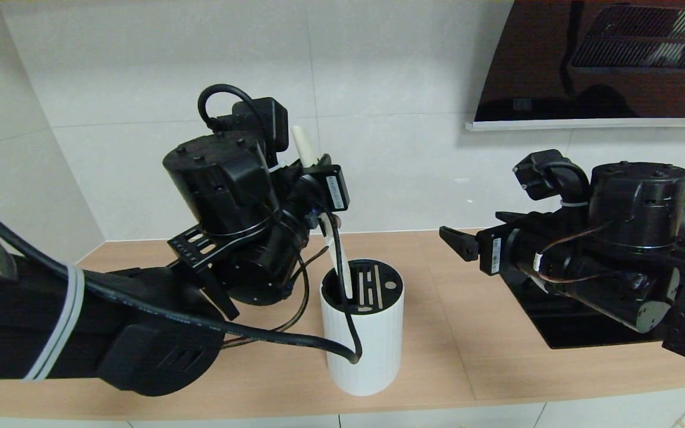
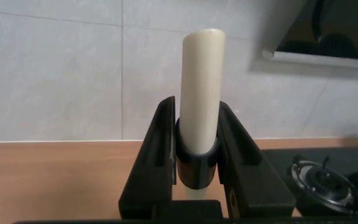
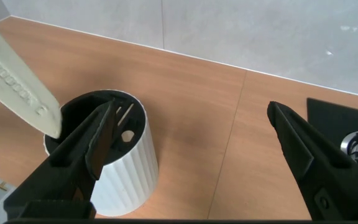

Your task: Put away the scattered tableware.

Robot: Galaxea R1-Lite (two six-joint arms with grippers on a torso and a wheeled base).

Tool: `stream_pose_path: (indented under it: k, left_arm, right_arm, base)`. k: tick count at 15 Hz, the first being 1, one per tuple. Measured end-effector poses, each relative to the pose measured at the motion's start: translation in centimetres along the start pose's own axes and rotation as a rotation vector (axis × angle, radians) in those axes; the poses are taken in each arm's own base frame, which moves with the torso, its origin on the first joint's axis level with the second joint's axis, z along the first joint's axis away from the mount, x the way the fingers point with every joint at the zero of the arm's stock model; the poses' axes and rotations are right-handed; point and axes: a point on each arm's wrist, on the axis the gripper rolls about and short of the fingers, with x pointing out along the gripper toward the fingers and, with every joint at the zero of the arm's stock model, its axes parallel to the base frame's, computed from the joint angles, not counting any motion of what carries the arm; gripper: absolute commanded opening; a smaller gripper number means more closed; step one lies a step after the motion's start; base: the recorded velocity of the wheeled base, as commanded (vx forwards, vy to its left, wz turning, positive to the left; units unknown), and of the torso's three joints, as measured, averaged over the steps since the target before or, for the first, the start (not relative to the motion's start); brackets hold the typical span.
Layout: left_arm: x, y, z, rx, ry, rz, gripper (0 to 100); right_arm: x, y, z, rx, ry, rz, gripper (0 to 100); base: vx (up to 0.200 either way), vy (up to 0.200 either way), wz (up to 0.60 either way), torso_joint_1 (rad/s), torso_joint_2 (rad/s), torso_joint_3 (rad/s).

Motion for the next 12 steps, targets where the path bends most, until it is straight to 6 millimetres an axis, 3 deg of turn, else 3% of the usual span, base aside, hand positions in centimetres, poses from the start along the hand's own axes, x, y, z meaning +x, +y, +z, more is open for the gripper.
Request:
stream_pose_path:
  k: [12]
  left_arm:
    - [1.1,-0.5,-4.6,0.047,0.072,0.003,0]
  right_arm:
    - [0.0,0.0,0.0,0.0,0.001,0.0,100]
  base:
    - [0.0,0.0,0.0,0.0,0.0,0.0]
